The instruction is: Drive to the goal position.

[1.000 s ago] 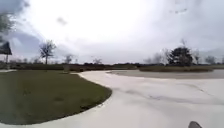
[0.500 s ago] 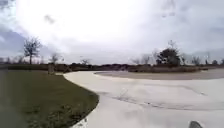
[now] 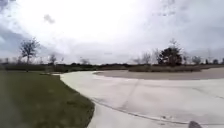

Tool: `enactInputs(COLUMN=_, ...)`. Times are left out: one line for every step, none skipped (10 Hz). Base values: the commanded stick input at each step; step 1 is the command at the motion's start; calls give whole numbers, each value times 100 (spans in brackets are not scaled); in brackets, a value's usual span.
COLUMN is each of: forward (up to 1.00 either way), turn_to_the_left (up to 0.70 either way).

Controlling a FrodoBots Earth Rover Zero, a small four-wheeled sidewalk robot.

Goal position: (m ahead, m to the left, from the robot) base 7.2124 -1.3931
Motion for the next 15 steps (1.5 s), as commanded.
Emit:
enactInputs(forward=100, turn_to_the_left=0)
enactInputs(forward=100, turn_to_the_left=0)
enactInputs(forward=100, turn_to_the_left=0)
enactInputs(forward=100, turn_to_the_left=0)
enactInputs(forward=100, turn_to_the_left=0)
enactInputs(forward=100, turn_to_the_left=0)
enactInputs(forward=100, turn_to_the_left=0)
enactInputs(forward=100, turn_to_the_left=0)
enactInputs(forward=100, turn_to_the_left=0)
enactInputs(forward=100, turn_to_the_left=18)
enactInputs(forward=100, turn_to_the_left=40)
enactInputs(forward=100, turn_to_the_left=40)
enactInputs(forward=100, turn_to_the_left=40)
enactInputs(forward=100, turn_to_the_left=40)
enactInputs(forward=100, turn_to_the_left=40)
